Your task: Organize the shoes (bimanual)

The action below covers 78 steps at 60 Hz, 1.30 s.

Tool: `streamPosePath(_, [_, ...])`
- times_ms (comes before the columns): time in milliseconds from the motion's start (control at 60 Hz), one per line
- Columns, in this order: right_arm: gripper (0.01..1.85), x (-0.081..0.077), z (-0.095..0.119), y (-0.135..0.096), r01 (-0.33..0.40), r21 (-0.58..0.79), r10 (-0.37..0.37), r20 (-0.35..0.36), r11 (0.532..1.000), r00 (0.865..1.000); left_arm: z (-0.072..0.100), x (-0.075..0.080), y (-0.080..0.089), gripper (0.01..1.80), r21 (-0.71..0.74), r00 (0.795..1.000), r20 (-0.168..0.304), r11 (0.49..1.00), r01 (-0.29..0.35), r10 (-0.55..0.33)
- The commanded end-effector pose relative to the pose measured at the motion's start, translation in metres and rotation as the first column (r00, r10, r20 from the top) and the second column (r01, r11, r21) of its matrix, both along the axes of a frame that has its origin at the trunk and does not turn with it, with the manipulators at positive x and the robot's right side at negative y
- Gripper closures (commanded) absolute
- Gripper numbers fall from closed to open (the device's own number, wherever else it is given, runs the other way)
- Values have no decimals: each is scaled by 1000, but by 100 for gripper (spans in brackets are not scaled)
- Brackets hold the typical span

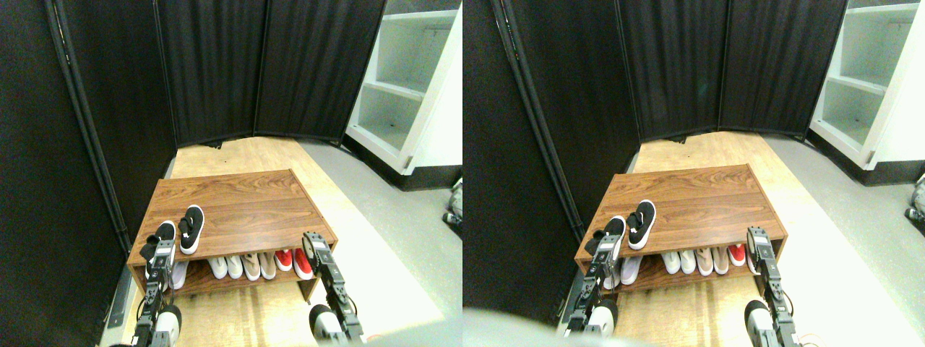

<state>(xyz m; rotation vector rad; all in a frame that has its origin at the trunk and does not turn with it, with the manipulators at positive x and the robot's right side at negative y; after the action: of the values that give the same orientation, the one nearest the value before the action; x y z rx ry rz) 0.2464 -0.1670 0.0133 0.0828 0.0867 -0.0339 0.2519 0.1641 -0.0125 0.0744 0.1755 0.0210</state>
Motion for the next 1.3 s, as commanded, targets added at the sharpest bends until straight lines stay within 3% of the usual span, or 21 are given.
streamPosePath(17, [126,1,3,0,-1,-13,1,24,1000,1000,4,2,-3,180,-12,999,29,1000,23,-23])
streamPosePath(450, [127,0,2,-1,-1,-2,1,31,1000,1000,4,-1,-6,180,25,997,34,998,63,-64])
streamPosePath(567, [135,-1,1,-2,-13,46,9,75,999,997,8,-5,-5,139,1,997,14,997,81,-81])
streamPosePath(817, [143,0,-1,-4,-19,89,11,97,996,995,13,-10,-6,144,-52,992,30,991,123,-122])
streamPosePath(900, [143,1,-2,-5,-18,107,7,104,994,995,15,-12,-7,137,-92,990,58,987,131,-126])
streamPosePath(950, [143,1,-2,-5,-16,114,4,108,993,994,17,-14,-8,134,-159,995,62,983,89,-80])
streamPosePath(1017, [141,2,-4,-6,2,142,-15,89,990,996,18,-16,-8,135,-190,993,85,977,94,-79])
streamPosePath(1200, [139,4,-7,-8,4,123,-14,78,992,997,23,-25,-10,131,-268,995,93,962,57,-33])
streamPosePath(1300, [137,6,-8,-10,12,145,-23,73,989,997,24,-31,-11,127,-306,991,130,950,64,-25])
